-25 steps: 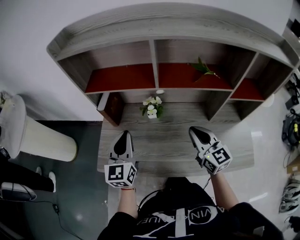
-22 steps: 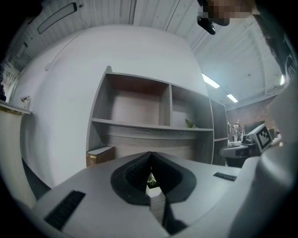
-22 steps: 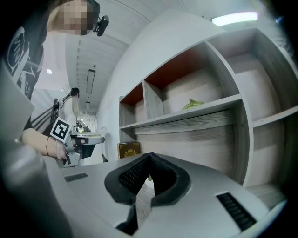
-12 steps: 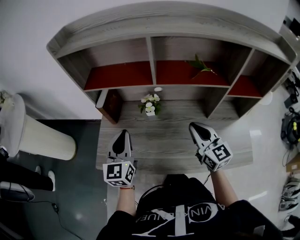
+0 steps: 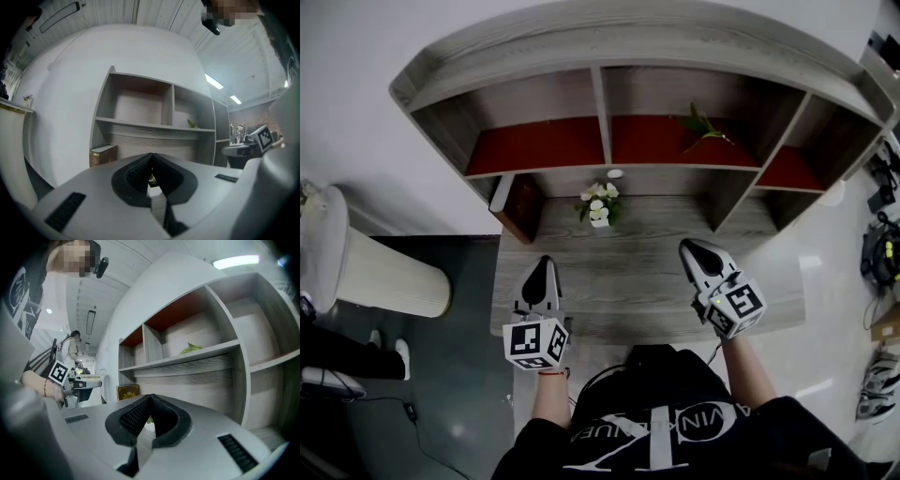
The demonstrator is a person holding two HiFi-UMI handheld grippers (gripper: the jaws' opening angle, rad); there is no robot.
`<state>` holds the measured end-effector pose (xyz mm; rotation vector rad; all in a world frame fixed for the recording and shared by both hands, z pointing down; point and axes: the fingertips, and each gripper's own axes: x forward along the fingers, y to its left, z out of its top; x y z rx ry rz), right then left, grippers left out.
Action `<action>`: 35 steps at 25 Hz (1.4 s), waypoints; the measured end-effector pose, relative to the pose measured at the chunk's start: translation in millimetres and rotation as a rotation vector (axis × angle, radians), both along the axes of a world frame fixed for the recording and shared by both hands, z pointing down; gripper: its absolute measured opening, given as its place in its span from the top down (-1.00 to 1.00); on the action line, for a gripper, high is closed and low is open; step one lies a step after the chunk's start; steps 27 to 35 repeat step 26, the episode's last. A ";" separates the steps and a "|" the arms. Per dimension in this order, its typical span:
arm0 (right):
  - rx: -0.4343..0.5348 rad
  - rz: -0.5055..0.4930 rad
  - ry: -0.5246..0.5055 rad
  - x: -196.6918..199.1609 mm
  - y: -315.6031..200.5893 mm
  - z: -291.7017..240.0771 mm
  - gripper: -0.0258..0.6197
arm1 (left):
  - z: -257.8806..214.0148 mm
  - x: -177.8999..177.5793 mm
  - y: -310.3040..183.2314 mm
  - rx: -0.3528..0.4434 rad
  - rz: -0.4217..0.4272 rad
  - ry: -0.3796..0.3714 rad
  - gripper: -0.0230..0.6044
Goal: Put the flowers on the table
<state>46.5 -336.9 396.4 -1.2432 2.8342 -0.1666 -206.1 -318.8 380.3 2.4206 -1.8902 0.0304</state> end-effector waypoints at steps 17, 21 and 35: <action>-0.019 0.028 0.064 6.2 -3.9 10.7 0.89 | 10.1 -2.9 -7.2 -0.033 -0.001 0.028 0.91; -0.027 0.028 0.064 6.0 -2.8 11.6 0.89 | 11.8 -3.8 -6.8 -0.040 -0.002 0.031 0.91; -0.037 0.031 0.064 5.4 -2.6 12.9 0.89 | 13.5 -7.2 -7.4 -0.043 -0.009 0.034 0.91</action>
